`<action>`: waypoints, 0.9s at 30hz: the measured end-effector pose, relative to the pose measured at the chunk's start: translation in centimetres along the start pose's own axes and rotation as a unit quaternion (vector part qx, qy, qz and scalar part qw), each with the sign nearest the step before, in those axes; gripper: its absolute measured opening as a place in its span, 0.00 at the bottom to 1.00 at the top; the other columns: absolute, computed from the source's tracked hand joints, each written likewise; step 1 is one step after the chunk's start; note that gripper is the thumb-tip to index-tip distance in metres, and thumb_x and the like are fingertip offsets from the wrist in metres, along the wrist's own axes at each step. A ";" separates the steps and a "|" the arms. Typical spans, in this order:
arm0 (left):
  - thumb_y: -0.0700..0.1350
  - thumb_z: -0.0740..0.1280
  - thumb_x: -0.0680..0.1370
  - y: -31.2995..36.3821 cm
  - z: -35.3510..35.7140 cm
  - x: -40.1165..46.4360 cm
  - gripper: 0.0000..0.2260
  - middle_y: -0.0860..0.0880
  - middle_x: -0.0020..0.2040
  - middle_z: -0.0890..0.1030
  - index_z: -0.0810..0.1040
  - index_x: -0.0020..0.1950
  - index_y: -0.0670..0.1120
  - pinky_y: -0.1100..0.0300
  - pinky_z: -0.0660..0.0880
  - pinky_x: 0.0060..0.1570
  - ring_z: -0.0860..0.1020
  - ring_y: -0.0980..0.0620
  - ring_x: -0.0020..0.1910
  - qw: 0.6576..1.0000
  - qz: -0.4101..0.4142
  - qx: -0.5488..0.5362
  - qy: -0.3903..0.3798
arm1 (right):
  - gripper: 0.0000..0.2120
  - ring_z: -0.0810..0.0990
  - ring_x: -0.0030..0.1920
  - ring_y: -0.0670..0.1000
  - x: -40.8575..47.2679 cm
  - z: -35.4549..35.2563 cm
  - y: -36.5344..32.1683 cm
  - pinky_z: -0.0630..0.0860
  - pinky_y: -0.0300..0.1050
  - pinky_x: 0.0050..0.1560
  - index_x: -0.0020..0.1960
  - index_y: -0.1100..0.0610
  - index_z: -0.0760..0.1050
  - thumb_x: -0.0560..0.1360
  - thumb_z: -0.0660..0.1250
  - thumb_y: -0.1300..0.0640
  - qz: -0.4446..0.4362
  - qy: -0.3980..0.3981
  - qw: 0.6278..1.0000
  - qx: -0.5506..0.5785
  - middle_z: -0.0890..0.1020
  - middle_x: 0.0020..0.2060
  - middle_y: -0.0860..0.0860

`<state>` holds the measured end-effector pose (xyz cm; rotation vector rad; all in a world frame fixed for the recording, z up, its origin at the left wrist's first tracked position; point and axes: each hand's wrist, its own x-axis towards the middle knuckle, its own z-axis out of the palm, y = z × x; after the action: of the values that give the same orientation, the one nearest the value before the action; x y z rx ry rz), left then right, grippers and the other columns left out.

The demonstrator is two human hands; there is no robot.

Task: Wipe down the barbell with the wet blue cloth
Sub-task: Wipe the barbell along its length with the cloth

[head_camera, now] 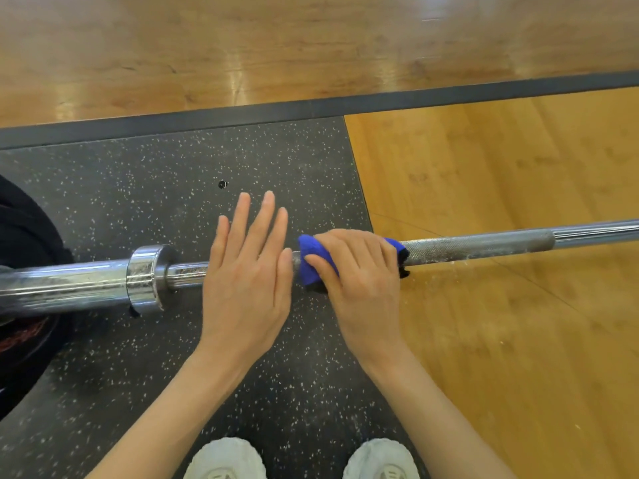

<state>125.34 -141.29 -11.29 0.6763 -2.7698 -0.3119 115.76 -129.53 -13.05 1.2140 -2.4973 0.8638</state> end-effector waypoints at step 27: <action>0.50 0.48 0.87 1.3 2.3 0.8 0.22 0.48 0.77 0.70 0.73 0.75 0.46 0.49 0.62 0.72 0.64 0.43 0.79 0.997 0.042 0.052 0.027 | 0.21 0.70 0.72 0.56 -0.9 -0.3 0.2 0.52 0.59 0.79 0.66 0.54 0.78 0.87 0.50 0.50 0.102 -0.013 0.994 -0.036 0.79 0.64 0.49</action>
<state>123.36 -140.22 -12.96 0.5804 -2.7686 -0.1314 116.11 -128.70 -13.29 0.9659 -2.6846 0.7989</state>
